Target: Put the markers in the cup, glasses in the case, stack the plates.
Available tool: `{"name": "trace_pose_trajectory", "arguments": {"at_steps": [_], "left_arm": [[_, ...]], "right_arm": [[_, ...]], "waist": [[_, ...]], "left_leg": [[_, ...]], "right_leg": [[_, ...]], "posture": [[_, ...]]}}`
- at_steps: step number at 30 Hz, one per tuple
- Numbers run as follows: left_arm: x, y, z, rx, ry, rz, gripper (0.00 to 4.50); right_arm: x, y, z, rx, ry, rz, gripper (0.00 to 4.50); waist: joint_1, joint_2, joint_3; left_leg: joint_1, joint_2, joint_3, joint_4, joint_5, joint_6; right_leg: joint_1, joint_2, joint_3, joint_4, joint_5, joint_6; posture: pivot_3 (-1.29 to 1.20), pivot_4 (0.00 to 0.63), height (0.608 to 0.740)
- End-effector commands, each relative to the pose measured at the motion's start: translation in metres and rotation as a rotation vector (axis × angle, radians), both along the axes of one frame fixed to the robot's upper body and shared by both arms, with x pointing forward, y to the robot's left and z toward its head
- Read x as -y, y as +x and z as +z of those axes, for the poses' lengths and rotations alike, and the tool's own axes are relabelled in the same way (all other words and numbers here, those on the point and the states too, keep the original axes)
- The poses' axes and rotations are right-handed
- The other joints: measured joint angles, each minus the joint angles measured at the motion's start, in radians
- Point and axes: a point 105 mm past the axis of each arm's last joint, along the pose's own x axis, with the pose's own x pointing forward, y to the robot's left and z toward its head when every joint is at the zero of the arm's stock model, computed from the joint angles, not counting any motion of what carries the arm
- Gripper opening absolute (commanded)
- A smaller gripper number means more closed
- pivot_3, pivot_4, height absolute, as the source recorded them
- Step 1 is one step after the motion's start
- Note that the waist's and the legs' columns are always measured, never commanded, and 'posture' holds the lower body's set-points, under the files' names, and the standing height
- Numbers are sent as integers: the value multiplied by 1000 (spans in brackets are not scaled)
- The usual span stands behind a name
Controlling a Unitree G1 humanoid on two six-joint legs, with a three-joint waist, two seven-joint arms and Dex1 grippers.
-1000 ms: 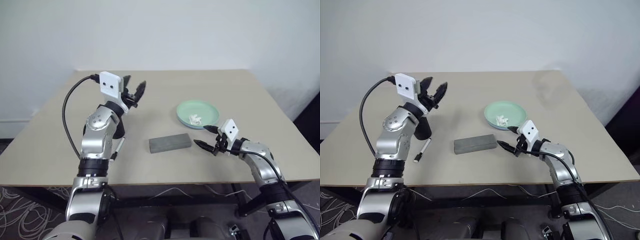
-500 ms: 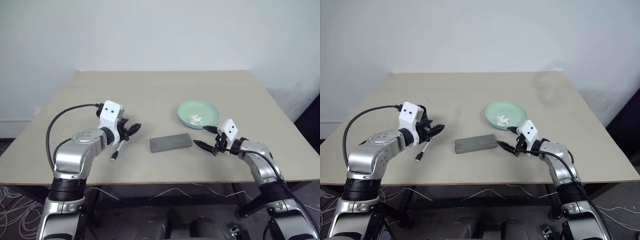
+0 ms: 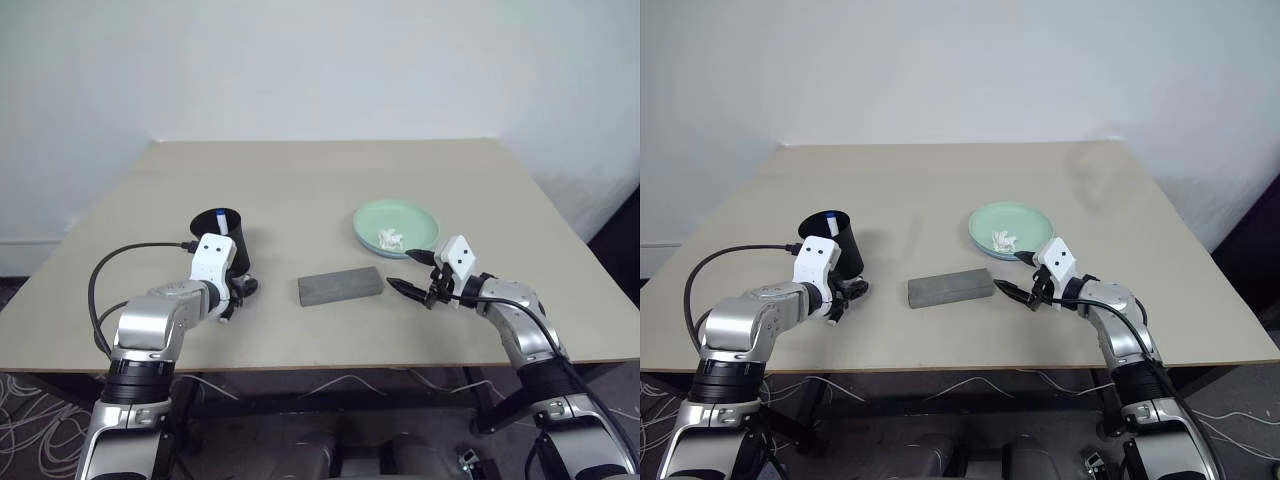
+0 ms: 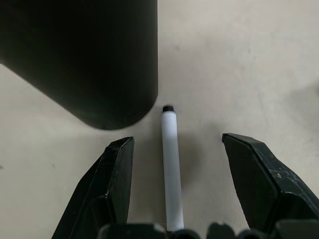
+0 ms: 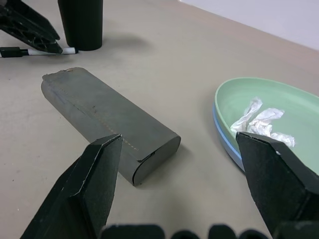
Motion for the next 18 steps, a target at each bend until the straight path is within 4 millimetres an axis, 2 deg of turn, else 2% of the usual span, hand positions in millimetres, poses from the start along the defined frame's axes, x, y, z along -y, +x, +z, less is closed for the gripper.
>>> {"name": "trace_pose_trajectory", "arguments": {"at_steps": [1,2,5,12,18], "left_arm": [[-8,0,0,11,26,26,2945],[-7,0,-2,7,25,26,2945],[-6,-1,-5,3,11,25,2372],[-5,-3,-10,-4,8,19,20],[-3,-3,-10,-2,7,11,20]], "right_arm": [[1,2,16,68,10,0,3975],[1,2,16,68,9,-1,3975],[1,3,17,70,9,-1,3975],[0,3,19,71,14,8,3975],[-7,-11,29,26,98,114,3975]], "waist": [[0,0,0],[0,0,0],[0,0,0],[0,0,0],[0,0,0]], "left_leg": [[0,0,0,0,0,0],[0,0,0,0,0,0],[0,0,0,0,0,0],[0,0,0,0,0,0],[0,0,0,0,0,0]], "right_leg": [[0,0,0,0,0,0],[0,0,0,0,0,0],[0,0,0,0,0,0],[0,0,0,0,0,0],[0,0,0,0,0,0]], "posture": [[0,0,736],[0,0,736],[0,0,736],[0,0,736],[0,0,736]]}}
